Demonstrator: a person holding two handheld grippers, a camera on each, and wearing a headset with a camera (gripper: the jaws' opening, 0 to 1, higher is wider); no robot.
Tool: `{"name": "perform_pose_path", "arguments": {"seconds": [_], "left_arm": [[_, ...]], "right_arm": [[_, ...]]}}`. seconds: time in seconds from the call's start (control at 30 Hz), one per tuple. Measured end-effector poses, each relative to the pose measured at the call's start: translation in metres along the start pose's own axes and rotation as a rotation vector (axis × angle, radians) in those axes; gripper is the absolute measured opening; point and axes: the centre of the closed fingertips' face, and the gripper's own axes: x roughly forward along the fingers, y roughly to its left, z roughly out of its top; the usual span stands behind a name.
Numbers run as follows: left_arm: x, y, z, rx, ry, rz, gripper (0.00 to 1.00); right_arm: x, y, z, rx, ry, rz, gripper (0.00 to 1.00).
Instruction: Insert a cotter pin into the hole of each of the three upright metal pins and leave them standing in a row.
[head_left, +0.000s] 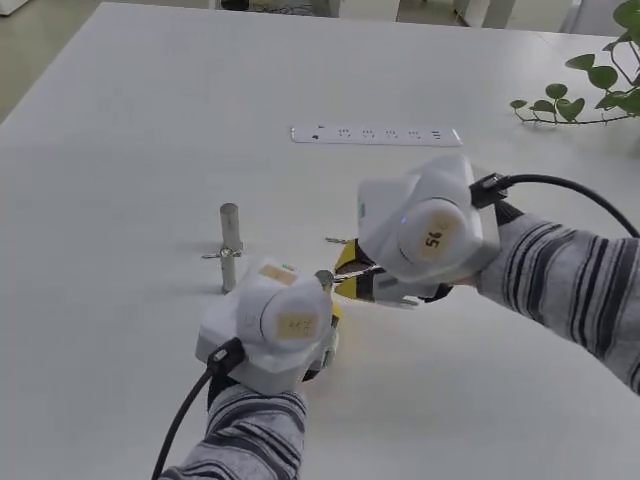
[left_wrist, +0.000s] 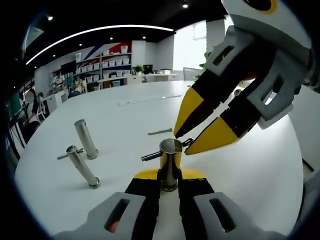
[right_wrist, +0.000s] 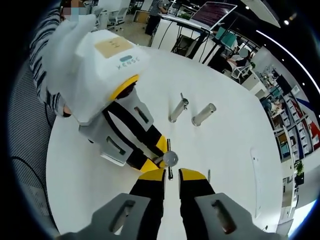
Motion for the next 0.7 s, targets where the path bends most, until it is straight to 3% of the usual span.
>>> {"name": "perform_pose_path", "arguments": {"seconds": [0.4, 0.7], "left_arm": [[0.0004, 0.0001, -0.0005, -0.007, 0.001, 0.017, 0.09], [0.0003, 0.0001, -0.0010, -0.009, 0.002, 0.022, 0.09]], "right_arm": [[-0.0025, 0.0021, -0.0085, 0.059, 0.003, 0.005, 0.00], [0.0000, 0.0036, -0.0045, 0.051, -0.003, 0.012, 0.00]]}}
